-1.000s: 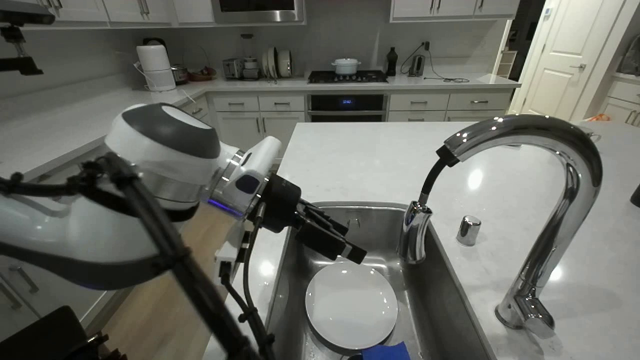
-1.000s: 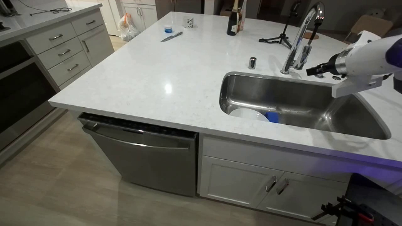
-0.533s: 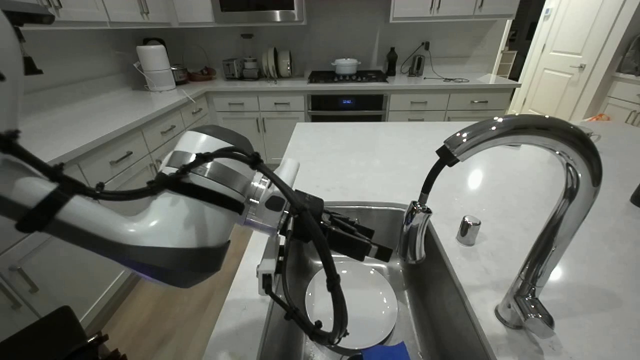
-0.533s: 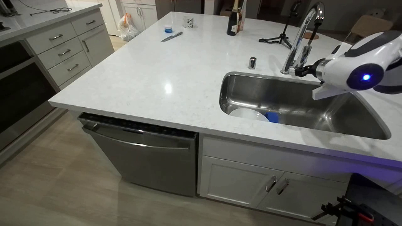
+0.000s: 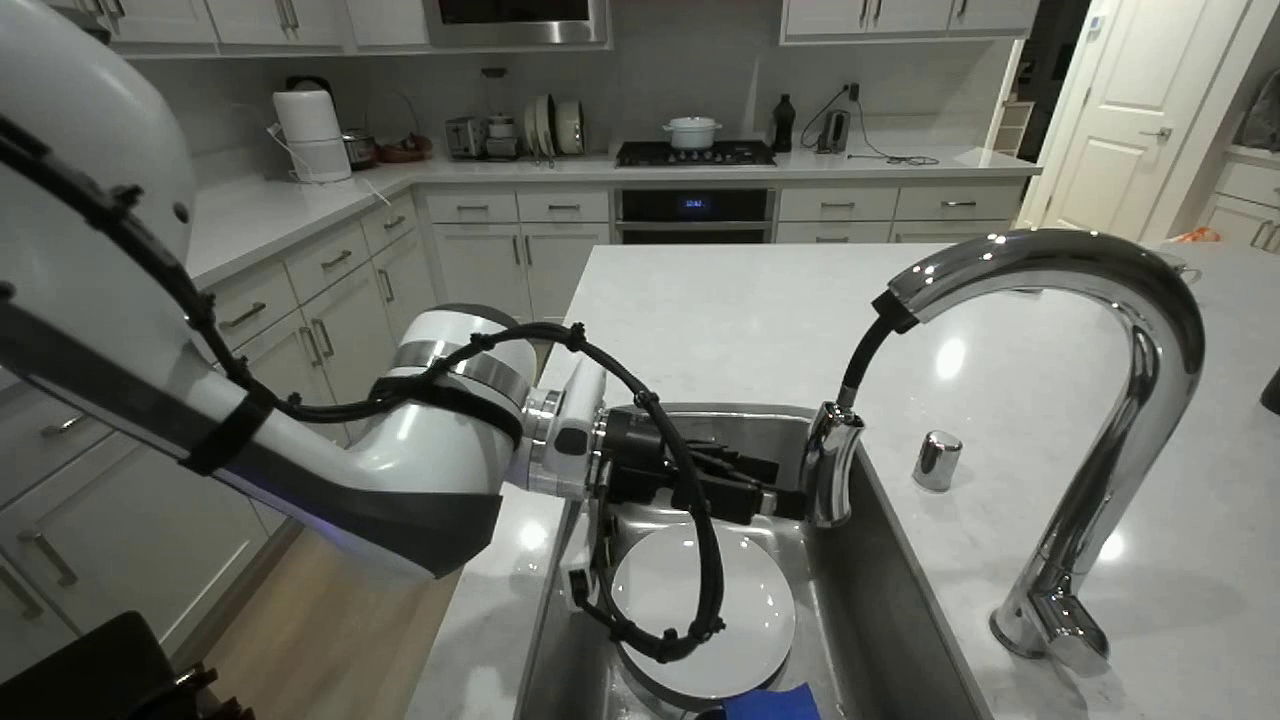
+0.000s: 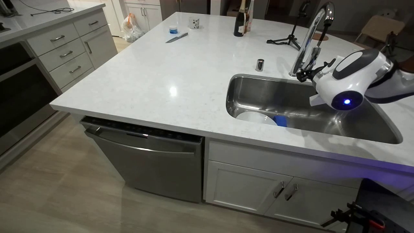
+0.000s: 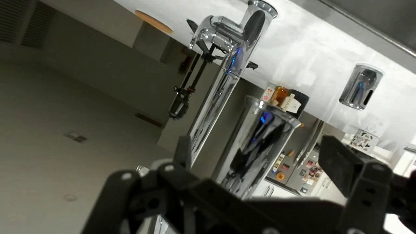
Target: Push the faucet head upwards
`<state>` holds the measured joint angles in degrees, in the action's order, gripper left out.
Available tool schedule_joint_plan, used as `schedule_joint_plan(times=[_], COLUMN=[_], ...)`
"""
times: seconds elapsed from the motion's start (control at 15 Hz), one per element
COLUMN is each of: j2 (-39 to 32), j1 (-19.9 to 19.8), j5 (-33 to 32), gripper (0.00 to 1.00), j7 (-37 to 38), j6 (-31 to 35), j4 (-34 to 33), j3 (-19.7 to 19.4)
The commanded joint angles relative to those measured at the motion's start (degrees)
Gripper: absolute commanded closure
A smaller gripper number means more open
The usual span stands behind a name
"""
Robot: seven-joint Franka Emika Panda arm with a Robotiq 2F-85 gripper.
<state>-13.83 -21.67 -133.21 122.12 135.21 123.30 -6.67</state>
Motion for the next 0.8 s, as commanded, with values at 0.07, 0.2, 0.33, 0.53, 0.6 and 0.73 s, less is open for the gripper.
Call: schedule_joint_plan(times=[0.07,0.2,0.33,0.53,0.6,0.73], j2=[-2.7,-3.5,-3.9,-4.4,-4.5,-4.9], j1=[1.5,1.4,1.1,0.9,1.0,1.0], j5=[-2.3,-2.0,-1.2,-0.3,-0.2,-0.2], gripper=[0.0,0.0,0.0,0.0,0.0,0.0], j7=[3.2,3.5,4.2,5.6,6.0,6.5], j6=[-4.2,-5.2,-5.1,-4.9,-4.8,-4.9], j4=[-1.7,-2.5,-3.3,-4.6,-4.9,-5.6], j3=[-1.3,-1.4,-1.5,-1.5,-1.6,-1.6])
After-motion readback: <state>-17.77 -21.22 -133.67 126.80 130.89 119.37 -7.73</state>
